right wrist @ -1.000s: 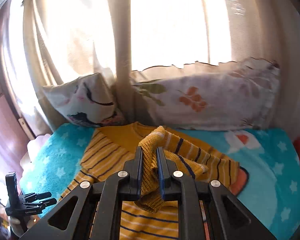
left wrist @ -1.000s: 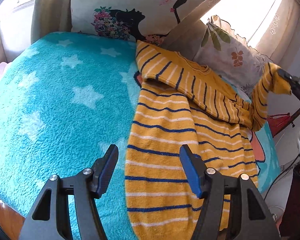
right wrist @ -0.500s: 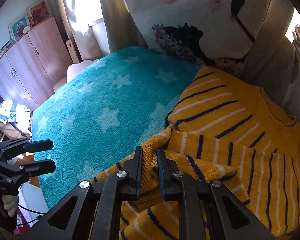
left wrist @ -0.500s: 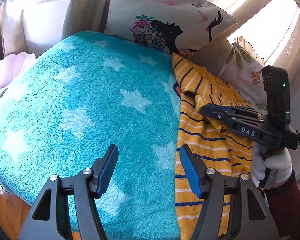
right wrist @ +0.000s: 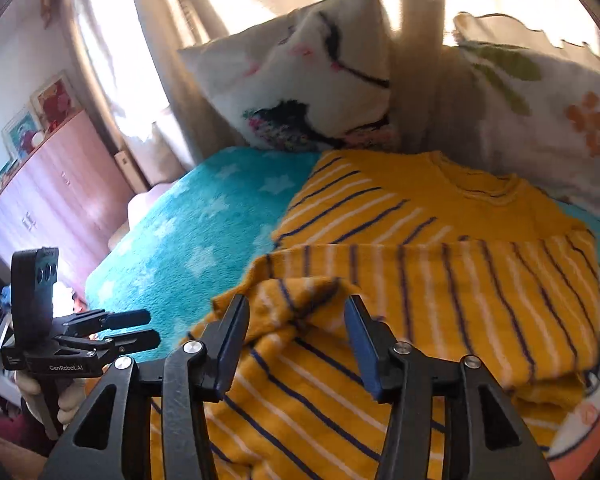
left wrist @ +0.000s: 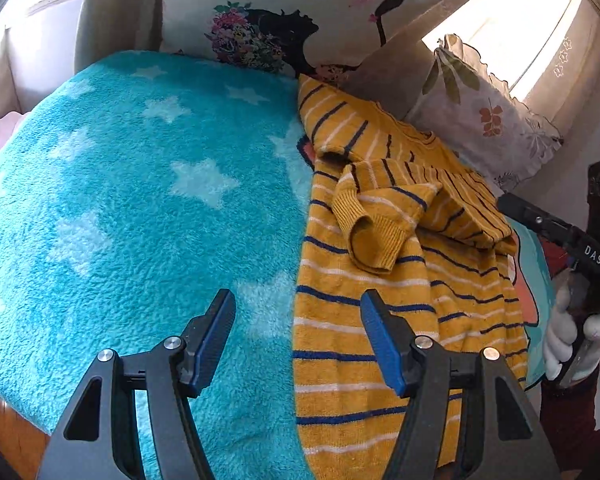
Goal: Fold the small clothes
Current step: 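Fold the held sleeve across the chest over the first sleeve, release, then grasp the sweater hem with the right gripper while the left gripper grasps the hem too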
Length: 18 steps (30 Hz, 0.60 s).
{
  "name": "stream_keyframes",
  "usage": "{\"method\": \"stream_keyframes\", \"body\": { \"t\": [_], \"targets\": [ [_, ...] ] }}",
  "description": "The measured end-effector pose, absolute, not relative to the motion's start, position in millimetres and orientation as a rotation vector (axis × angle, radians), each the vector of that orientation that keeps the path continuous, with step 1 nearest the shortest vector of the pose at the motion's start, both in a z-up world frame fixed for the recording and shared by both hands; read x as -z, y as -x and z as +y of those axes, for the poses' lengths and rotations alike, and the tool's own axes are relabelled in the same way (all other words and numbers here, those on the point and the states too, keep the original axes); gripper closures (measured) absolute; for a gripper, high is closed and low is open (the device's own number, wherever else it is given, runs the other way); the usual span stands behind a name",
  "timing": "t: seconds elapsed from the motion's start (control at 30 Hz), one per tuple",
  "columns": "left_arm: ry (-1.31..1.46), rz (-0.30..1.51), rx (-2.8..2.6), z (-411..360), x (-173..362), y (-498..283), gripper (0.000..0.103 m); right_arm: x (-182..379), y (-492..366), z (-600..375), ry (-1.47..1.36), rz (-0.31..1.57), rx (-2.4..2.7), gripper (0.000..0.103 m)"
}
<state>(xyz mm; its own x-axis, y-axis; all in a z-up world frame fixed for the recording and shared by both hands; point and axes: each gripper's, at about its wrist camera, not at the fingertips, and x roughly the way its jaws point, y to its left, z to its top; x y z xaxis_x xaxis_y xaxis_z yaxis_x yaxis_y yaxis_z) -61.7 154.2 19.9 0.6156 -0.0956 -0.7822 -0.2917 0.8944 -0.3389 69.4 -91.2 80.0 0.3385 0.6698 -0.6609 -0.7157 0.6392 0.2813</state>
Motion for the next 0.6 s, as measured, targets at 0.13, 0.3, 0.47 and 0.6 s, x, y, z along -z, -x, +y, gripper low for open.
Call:
{"method": "stream_keyframes", "body": {
  "t": [0.13,0.3,0.47,0.6],
  "targets": [
    [0.482,0.941,-0.087,144.2,-8.7,51.7,0.039,-74.5,-86.3,-190.3,-0.034,0.806,-0.6,0.041],
    [0.458,0.965,-0.104,131.1,-2.2,45.2,0.039,-37.2,-103.1,-255.9,-0.12,0.903,-0.432,0.039],
    [0.452,0.979,-0.12,123.2,-5.0,46.9,0.039,-9.7,-111.3,-246.8,-0.18,0.941,-0.476,0.052],
    [0.446,0.984,-0.143,120.9,-6.3,51.0,0.039,-0.4,-117.8,-250.9,-0.204,0.956,-0.447,0.098]
  ]
}}
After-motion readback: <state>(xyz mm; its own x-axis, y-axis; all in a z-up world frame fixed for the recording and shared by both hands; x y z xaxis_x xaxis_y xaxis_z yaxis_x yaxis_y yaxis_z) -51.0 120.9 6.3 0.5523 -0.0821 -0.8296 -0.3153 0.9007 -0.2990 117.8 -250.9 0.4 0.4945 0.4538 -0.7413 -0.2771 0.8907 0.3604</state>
